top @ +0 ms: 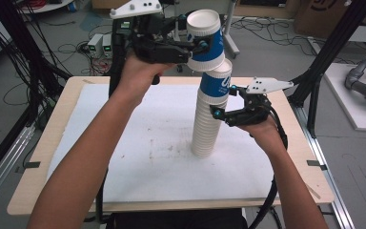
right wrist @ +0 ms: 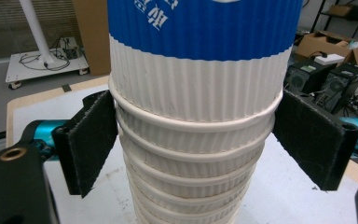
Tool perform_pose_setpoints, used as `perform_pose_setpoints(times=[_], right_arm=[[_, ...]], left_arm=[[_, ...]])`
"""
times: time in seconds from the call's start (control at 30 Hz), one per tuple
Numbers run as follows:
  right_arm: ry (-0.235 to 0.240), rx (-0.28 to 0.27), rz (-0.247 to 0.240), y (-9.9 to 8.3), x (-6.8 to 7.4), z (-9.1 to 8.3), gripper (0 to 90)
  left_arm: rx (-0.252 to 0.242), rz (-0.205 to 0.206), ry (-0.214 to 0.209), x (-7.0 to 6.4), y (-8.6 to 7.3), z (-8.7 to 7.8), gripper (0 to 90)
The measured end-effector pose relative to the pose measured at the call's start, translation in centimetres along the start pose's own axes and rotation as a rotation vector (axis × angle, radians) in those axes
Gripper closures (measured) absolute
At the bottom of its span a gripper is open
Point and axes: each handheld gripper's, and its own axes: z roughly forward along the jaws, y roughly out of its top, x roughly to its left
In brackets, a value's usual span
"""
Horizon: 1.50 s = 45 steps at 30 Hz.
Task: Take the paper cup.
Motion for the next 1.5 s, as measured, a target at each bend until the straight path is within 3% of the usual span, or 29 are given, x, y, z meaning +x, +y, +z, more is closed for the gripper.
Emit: perform_pose_setpoints(times=[0.13, 0.47, 0.63, 0.83, 0.97, 1.1, 1.2, 1.27, 1.33, 1.5], right_arm=[[-0.008, -0.007, 0.000, -0.4, 0.2, -0.6, 14.7], [-0.027, 0.011, 0.000, -2.5, 0.8, -3.0, 14.8], [-0.036, -0.007, 0.010, -3.9, 1.6, -4.1, 14.8], [-0.014, 0.002, 0.012, -6.2, 3.3, -4.1, 14.8], [0.001, 0.005, 0.024, -7.8, 4.4, -3.7, 14.8], [0.005, 0.030, 0.021, -8.9, 4.8, -3.0, 14.8], [0.013, 0.037, 0.023, -9.4, 5.2, -2.5, 14.8], [0.023, 0.047, 0.027, -9.6, 5.2, -2.1, 14.8], [0.021, 0.060, 0.030, -9.7, 5.1, -1.8, 14.8], [0.018, 0.069, 0.043, -9.6, 4.8, -1.1, 14.9]], left_arm=[[0.007, 0.004, 0.008, -0.1, -0.9, -1.9, 28.0], [0.047, -0.026, 0.046, -0.4, -6.0, -6.6, 28.0], [0.086, -0.043, 0.048, -1.2, -10.4, -8.2, 28.0], [0.115, -0.060, 0.030, -2.7, -15.0, -8.9, 27.9], [0.137, -0.094, 0.033, -3.2, -17.8, -8.9, 27.8], [0.154, -0.115, 0.037, -3.7, -20.0, -8.7, 27.8], [0.159, -0.120, 0.031, -4.0, -20.9, -8.4, 27.9], [0.187, -0.095, 0.031, -4.0, -20.9, -8.3, 27.8], [0.166, -0.106, 0.030, -3.9, -20.9, -8.4, 27.8], [0.175, -0.126, 0.032, -3.5, -21.6, -8.3, 27.8]])
